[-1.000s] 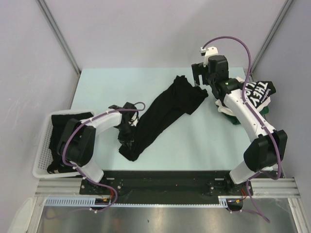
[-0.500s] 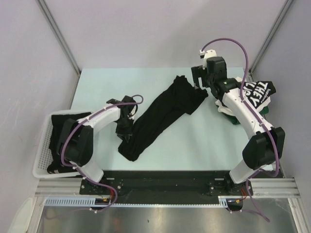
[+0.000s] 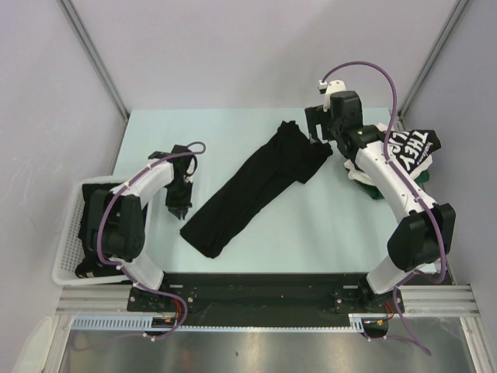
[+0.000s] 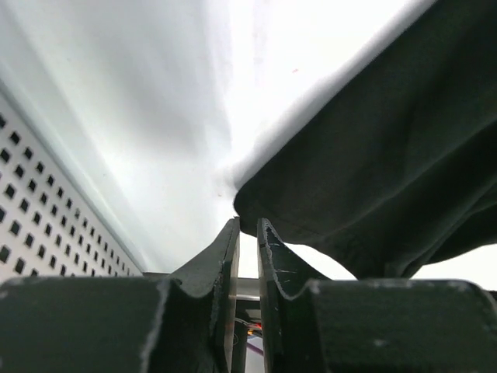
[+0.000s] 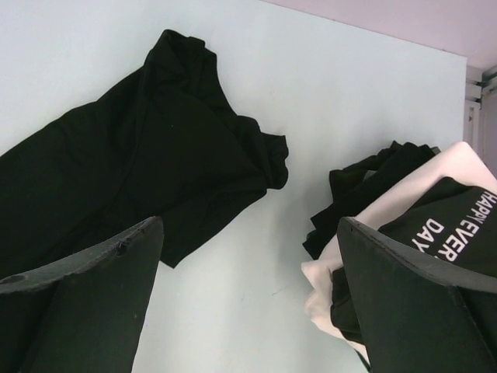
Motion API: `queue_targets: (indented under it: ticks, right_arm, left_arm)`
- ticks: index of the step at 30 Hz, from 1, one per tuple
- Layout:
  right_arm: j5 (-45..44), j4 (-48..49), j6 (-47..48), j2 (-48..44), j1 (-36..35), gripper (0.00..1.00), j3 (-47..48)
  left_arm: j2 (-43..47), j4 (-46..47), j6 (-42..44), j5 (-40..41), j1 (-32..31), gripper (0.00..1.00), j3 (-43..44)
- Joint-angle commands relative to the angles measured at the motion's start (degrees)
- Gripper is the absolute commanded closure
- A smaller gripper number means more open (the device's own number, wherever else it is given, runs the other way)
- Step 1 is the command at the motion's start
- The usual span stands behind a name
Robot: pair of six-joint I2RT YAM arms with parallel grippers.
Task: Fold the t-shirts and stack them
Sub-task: Rotate the tshirt 90 degrees
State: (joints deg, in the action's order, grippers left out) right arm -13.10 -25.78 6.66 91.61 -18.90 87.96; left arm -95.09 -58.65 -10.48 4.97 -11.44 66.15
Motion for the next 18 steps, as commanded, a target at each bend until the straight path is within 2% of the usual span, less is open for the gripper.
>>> queue_targets:
  ticks: [1,8,13,18]
  right_arm:
    - [1.94,0.2,-2.34,-1.17,-0.09,0.0,1.51]
    - [14.05,-4.36,-11.29,-1.62,-3.95,0.0,1.25]
    - [14.86,-10.78,-17.37,1.2,-11.68,0.0,-2.34]
    - [16.18,-7.2,-23.95,0.06,-16.96,0.0,-9.11]
  left_arm:
    - [-0.19,-0.06,1.52,-1.98,-0.07,0.81,2.14]
    - [3.32,0.03,-0.77,-6.73,-1.12,0.69,1.62]
    - [5.79,-0.06,-1.38,-6.56,-1.57,0.57,1.0]
    - [8.86,-1.2,-1.74,-5.06,-1.57,0.53,1.26]
